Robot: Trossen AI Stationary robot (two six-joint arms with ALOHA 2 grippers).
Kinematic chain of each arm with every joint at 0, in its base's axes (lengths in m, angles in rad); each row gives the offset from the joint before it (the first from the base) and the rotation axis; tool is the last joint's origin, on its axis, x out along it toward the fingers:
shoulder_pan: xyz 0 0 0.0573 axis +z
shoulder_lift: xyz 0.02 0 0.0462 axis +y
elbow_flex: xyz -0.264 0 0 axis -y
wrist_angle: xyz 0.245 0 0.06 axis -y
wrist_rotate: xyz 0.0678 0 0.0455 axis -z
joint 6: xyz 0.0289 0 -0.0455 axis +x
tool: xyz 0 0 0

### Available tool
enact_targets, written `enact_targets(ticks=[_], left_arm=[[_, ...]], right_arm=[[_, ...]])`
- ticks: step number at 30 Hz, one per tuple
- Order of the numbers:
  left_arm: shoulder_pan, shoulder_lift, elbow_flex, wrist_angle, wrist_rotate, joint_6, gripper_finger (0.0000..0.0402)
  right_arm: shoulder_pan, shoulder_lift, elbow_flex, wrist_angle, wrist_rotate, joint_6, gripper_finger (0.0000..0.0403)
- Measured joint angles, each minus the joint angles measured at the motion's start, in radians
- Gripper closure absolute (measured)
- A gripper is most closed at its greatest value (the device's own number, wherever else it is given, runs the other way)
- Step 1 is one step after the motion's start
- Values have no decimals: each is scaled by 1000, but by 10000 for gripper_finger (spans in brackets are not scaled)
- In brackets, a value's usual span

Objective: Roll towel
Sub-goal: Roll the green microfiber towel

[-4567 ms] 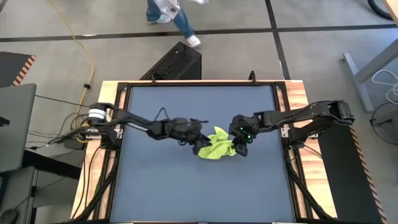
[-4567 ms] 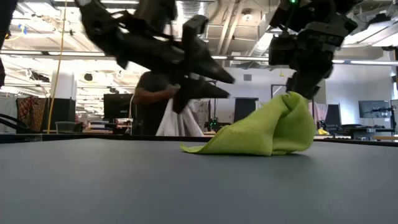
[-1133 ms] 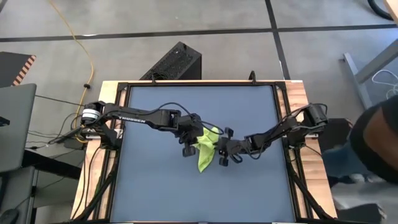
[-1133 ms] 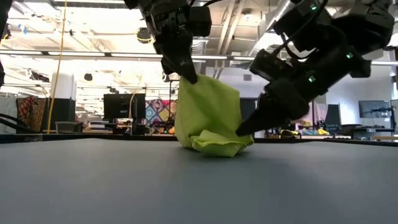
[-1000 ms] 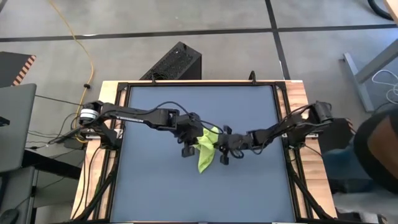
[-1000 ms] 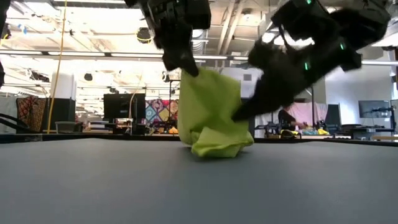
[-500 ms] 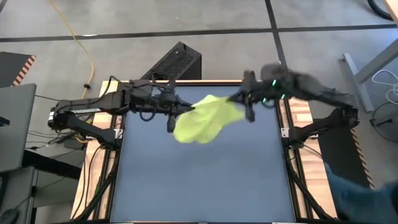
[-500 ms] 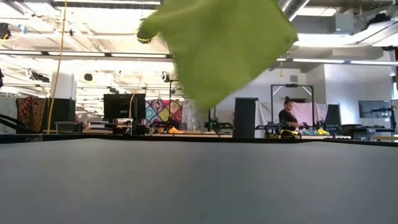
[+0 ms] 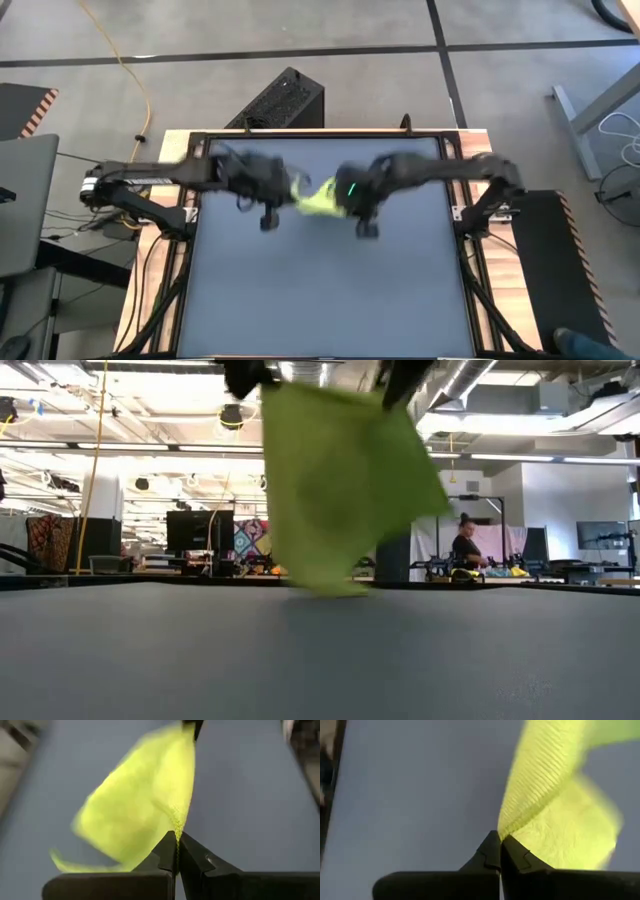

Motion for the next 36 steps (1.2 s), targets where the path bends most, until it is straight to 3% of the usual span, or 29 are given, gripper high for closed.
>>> enact_targets(ticks=[5,8,11,17,21,29,36], left_arm=[[-121,5,-350,341,-1,-196,401],[-149,6,-491,490,-11,-339,401],[-171,7,-573,531,-21,-451,401],[-250,7,-593,495,-56,-527,401],[-290,7,-593,465,-104,-563,401],[-304,6,-593,450,-127,-588,401],[-304,3,-593,404,-88,-587,401]], right_arm=[[81,115,-106,205,-174,33,365],[52,165,-112,214,-326,56,351],[11,172,-112,194,-404,44,346],[-25,166,-116,159,-398,9,343],[5,153,-218,195,-385,-44,342],[58,130,-447,518,-379,42,341],[85,103,-535,705,-251,45,341]])
